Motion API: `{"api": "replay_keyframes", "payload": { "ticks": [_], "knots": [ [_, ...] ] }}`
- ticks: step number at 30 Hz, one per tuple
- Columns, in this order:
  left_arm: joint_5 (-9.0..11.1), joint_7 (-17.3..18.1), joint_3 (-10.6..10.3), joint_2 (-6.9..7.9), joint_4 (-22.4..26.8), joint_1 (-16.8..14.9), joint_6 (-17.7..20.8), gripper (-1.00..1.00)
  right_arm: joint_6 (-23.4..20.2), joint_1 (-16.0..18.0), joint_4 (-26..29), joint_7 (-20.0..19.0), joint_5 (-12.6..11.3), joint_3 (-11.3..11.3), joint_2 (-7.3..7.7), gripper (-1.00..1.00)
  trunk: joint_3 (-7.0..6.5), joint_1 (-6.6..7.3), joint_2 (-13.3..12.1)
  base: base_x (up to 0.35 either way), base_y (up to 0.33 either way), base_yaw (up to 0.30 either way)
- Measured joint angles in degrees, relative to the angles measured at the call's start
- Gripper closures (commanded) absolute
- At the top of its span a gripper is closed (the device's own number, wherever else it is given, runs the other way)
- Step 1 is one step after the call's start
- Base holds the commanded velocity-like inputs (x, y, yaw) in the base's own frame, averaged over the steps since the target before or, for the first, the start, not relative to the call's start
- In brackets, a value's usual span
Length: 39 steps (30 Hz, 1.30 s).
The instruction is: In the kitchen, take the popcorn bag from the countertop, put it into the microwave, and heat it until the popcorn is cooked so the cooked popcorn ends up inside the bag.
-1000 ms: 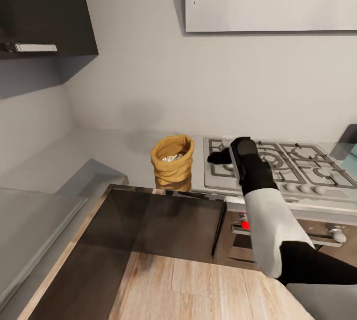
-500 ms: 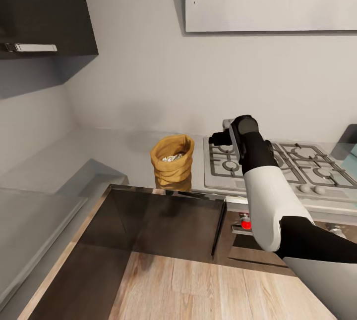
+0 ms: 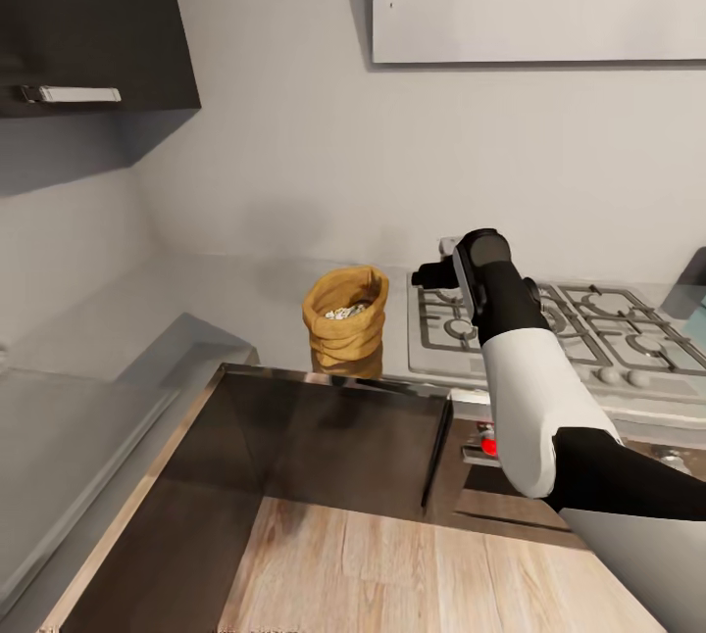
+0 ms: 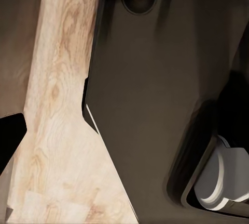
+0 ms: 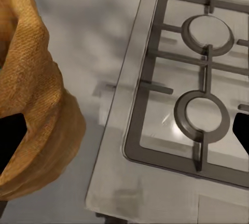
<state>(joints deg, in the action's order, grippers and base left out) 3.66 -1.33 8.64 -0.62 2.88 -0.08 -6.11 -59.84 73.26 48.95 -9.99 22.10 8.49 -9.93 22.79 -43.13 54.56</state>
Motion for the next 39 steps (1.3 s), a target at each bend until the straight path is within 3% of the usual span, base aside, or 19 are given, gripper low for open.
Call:
{"api": "replay_keyframes", "payload": {
  "ticks": [14, 19, 22, 39],
  "knots": [
    [-0.08, 0.08, -0.10, -0.06, 0.00, 0.00, 0.00, -1.00, 0.00, 0.00, -0.27, 0.22, 0.50, -0.08, 0.00, -1.00, 0.00, 0.00, 0.00, 0.000, 0.000, 0.254],
    [-0.08, 0.08, -0.10, -0.06, 0.00, 0.00, 0.01, -1.00, -0.01, 0.00, -0.21, 8.25, 0.80, 0.00, 0.00, -1.00, 0.00, 0.00, 0.00, 0.000, 0.000, 0.014],
    [-0.08, 0.08, -0.08, -0.06, 0.00, 0.00, 0.01, -1.00, -0.01, -0.01, -0.34, 9.96, 0.62, 0.03, -0.01, -1.00, 0.00, 0.00, 0.00, 0.000, 0.000, 0.001],
    [-0.08, 0.09, -0.10, -0.06, 0.00, 0.00, 0.00, -1.00, 0.00, -0.09, -0.95, 10.10, 0.32, 0.12, -0.01, -1.00, 0.00, 0.00, 0.00, 0.000, 0.000, 0.036]
  ]
}}
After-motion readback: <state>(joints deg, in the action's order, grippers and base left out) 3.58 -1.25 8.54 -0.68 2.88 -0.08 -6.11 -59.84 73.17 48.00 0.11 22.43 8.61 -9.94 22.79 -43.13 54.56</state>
